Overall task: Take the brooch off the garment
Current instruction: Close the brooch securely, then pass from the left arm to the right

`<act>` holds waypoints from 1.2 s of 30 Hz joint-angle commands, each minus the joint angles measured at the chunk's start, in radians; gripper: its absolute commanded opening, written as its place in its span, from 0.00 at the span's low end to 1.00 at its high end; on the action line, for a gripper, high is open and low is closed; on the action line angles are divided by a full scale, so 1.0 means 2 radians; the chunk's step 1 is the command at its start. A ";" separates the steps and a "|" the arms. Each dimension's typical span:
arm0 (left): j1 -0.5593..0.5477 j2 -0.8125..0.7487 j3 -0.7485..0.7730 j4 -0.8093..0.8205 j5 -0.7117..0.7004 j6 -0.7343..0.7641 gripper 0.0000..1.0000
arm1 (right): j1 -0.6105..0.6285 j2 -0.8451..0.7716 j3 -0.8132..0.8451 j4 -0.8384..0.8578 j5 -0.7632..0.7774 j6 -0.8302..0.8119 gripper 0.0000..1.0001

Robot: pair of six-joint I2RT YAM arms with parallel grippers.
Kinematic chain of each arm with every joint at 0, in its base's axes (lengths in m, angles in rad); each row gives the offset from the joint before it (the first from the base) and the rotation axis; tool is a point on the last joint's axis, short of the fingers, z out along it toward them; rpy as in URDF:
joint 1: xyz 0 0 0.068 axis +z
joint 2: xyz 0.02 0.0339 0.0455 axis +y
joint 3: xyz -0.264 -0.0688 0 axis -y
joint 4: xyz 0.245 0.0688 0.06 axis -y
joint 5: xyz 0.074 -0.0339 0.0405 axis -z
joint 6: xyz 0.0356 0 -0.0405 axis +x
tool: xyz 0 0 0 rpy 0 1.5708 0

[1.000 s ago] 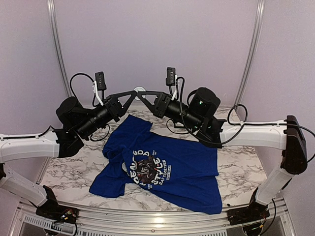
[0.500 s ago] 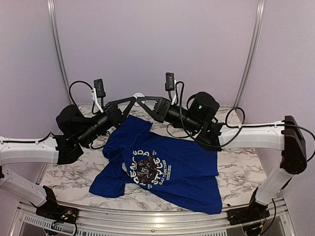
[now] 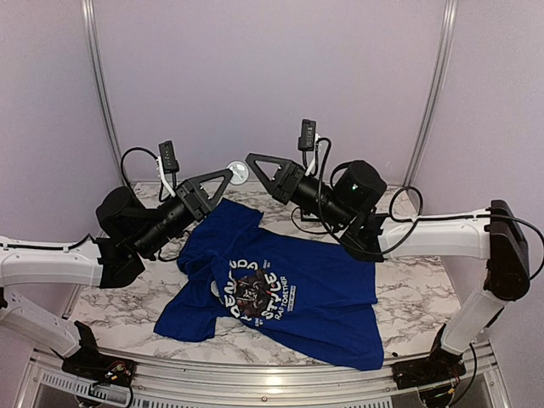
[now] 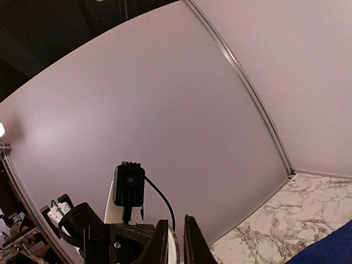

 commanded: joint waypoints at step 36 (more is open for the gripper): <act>0.025 -0.019 0.073 -0.174 -0.037 0.472 0.00 | -0.097 -0.082 0.001 -0.171 -0.052 0.122 0.92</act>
